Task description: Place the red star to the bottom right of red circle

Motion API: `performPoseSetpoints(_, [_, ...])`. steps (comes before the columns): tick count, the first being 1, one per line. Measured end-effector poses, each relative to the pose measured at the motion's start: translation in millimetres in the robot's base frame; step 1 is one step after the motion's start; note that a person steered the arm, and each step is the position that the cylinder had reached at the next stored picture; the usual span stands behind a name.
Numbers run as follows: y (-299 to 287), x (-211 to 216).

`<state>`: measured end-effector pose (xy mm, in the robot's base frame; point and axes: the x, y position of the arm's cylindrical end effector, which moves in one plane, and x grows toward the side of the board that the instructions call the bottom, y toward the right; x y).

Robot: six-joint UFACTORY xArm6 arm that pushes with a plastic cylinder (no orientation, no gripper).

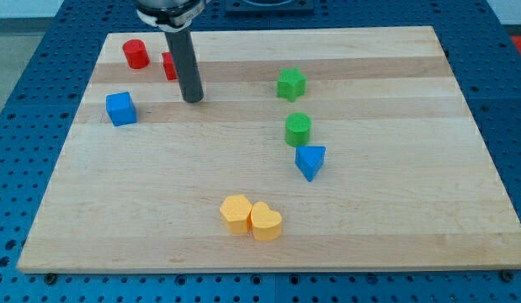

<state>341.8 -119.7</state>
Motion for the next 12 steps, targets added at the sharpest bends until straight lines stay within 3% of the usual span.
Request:
performPoseSetpoints(1, [-0.7, -43.9])
performPoseSetpoints(3, [-8.4, -46.9])
performPoseSetpoints(10, [-53.2, -125.3])
performPoseSetpoints(11, [-57.9, -127.8])
performPoseSetpoints(12, [-7.7, -95.4])
